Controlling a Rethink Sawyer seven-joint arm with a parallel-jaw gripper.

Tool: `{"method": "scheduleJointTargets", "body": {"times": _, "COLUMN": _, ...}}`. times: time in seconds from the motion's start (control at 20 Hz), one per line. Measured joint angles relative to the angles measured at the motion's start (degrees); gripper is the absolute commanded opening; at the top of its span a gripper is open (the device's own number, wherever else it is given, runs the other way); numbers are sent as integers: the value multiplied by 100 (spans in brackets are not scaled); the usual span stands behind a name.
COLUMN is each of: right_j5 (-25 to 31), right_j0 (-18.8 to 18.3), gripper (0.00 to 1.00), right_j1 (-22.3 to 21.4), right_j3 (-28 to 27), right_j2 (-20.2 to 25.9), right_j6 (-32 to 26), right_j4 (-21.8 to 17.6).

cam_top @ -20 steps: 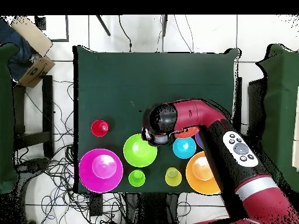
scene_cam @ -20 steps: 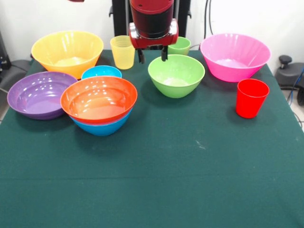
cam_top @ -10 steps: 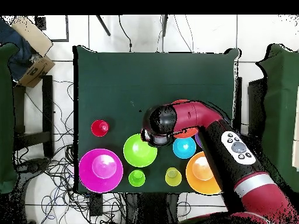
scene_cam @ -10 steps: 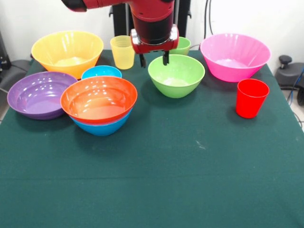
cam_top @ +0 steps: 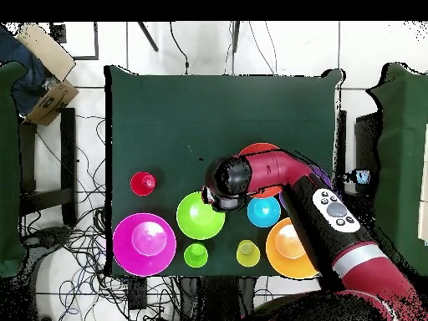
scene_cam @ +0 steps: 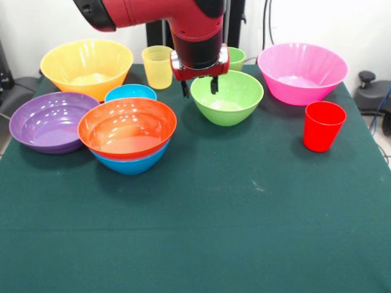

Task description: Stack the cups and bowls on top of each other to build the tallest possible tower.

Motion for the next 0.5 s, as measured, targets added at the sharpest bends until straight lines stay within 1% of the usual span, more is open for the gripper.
{"method": "scheduleJointTargets", "body": {"times": 0.5, "right_j5": -186, "right_j0": -52, "gripper": 100, "right_j1": 261, "right_j3": -1, "right_j2": -145, "right_j6": 0, "right_j4": -71}}
